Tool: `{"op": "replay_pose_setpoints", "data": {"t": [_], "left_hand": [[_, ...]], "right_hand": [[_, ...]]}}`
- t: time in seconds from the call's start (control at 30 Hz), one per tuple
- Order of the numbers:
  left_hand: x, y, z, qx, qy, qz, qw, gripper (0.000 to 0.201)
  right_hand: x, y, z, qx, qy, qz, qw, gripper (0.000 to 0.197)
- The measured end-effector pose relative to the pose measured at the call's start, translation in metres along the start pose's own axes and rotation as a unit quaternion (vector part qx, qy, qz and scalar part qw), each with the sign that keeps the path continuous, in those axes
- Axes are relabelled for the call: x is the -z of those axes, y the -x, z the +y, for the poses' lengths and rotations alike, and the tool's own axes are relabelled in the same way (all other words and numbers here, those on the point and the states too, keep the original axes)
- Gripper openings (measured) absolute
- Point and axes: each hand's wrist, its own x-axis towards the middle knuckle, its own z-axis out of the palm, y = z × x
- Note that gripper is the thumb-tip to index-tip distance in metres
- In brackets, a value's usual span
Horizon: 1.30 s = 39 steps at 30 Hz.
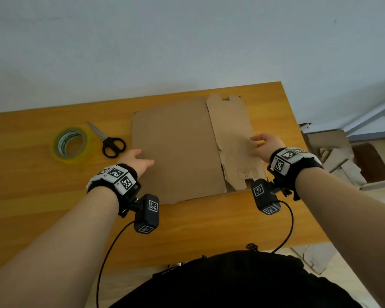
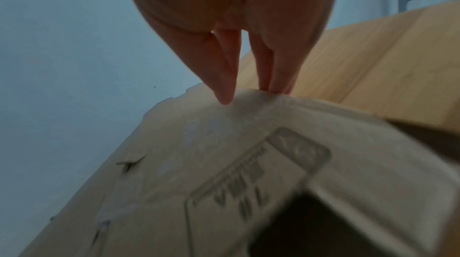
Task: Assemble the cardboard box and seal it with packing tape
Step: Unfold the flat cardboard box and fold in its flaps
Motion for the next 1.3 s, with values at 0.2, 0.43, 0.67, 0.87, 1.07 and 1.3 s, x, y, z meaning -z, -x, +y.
{"op": "replay_pose_setpoints", "data": {"t": [0.2,0.43,0.67,0.87,1.07,1.3], "left_hand": [[0.001,0.002,0.000,0.002,-0.021,-0.030,0.999,0.065],[0.006,0.005,0.004,-0.013,-0.047,-0.057,0.997,0.075],[0.020,0.006,0.009,-0.025,-0.063,-0.068,0.995,0.081],[0.041,0.008,0.015,-0.040,-0.044,-0.069,0.996,0.074],[0.060,0.018,0.027,-0.036,0.044,-0.133,0.990,0.097],[0.074,0.024,0.041,-0.124,-0.080,-0.045,0.988,0.080]], "right_hand": [[0.001,0.001,0.003,-0.002,0.017,-0.019,1.000,0.050],[0.005,0.006,-0.001,0.026,0.072,-0.009,0.997,0.061],[0.015,0.013,-0.012,0.069,0.088,0.009,0.994,0.057],[0.026,0.018,-0.022,0.051,0.064,0.039,0.996,0.042],[0.035,0.022,-0.038,0.044,0.043,0.049,0.997,0.035],[0.040,0.026,-0.055,0.075,0.021,0.079,0.994,0.046]]}}
